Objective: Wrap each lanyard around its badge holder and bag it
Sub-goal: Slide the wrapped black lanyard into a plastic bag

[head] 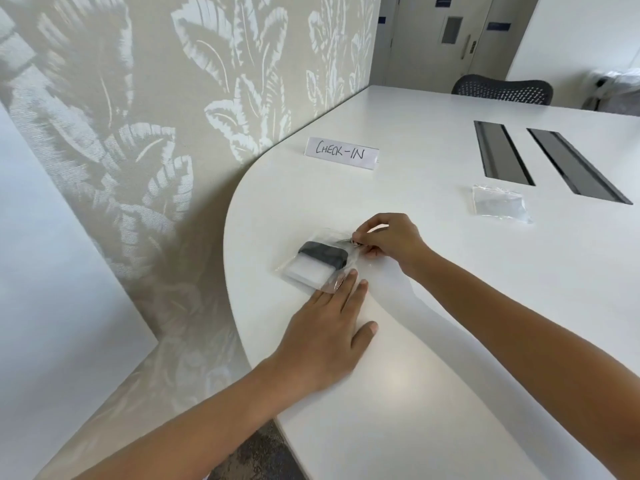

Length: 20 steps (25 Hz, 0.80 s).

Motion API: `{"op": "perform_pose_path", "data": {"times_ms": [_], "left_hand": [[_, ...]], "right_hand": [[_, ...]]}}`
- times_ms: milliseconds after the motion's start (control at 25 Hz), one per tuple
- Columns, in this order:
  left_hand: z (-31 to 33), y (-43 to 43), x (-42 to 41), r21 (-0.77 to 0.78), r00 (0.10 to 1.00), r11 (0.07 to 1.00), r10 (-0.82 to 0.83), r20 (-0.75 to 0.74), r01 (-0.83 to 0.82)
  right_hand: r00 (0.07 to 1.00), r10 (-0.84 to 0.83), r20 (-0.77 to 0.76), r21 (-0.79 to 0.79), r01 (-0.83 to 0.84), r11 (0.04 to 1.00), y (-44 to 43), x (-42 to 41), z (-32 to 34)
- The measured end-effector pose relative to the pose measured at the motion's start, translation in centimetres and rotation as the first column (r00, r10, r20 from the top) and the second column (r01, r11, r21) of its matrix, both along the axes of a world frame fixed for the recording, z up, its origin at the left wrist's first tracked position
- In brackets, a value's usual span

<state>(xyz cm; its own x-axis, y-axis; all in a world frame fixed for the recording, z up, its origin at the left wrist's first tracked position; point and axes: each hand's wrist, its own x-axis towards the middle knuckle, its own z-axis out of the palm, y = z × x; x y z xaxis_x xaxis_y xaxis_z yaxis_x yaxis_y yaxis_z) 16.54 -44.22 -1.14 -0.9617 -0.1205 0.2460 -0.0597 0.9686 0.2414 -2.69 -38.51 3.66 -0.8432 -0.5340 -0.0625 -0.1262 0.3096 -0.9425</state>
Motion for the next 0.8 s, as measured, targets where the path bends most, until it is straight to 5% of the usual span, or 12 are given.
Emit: {"op": "perform_pose_path", "data": {"times_ms": [200, 800], "left_hand": [[0.8, 0.2, -0.1, 0.058, 0.982, 0.981, -0.186, -0.030, 0.188], [3.0, 7.2, -5.4, 0.067, 0.865, 0.863, -0.497, -0.077, 0.501]], "right_hand": [[0.961, -0.011, -0.276, 0.127, 0.048, 0.991, 0.1, 0.5, -0.6], [0.793, -0.151, -0.590, 0.090, 0.251, 0.964, 16.7, 4.1, 1.7]]}}
